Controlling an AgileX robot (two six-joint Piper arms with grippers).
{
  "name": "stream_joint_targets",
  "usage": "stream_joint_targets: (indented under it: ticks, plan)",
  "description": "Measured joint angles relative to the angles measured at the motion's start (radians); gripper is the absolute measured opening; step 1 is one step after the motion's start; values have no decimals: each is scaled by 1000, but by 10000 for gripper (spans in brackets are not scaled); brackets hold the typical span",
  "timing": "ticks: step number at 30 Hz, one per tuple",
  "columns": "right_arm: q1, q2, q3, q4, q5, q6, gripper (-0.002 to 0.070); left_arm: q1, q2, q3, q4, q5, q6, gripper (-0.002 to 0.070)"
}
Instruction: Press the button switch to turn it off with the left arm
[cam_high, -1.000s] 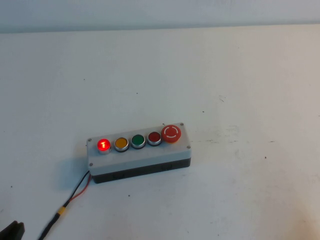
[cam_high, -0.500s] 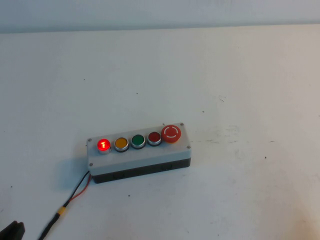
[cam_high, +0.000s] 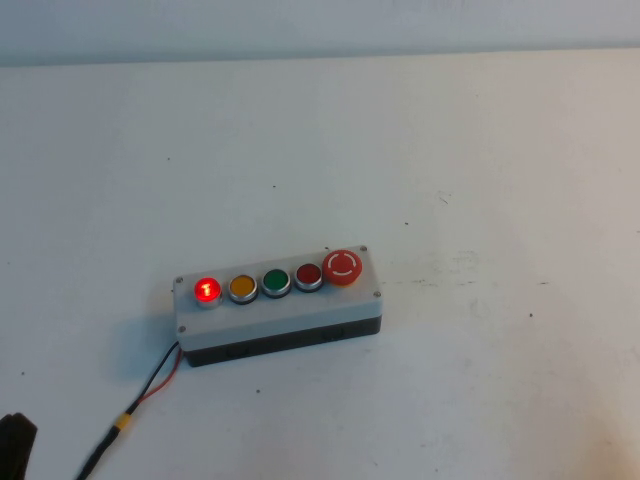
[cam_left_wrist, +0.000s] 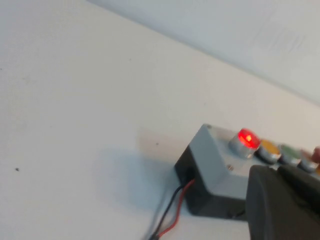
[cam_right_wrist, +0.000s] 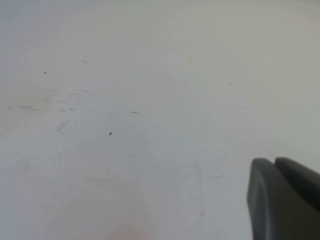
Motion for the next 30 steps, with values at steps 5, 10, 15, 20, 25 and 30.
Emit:
stream_joint_targets:
  ticks: [5,10,15,20,25,30]
  plan:
    - [0,0,0,0,0,0,-16,0,0,0,5,-98,-222,-2]
    - [0,0,0,0,0,0,-16,0,0,-26,30,-78,-261,-2]
    - [0,0,0,0,0,0,-16,0,155,-298,99,266,-227,-2]
    - [0,0,0,0,0,0,-16,0,433,-634,111,574,-34,-2]
    - [0,0,0,0,0,0,-16,0,739,-882,41,800,192,-2]
    - [0,0,0,0,0,0,-16,0,1062,-1044,-57,917,367,-2]
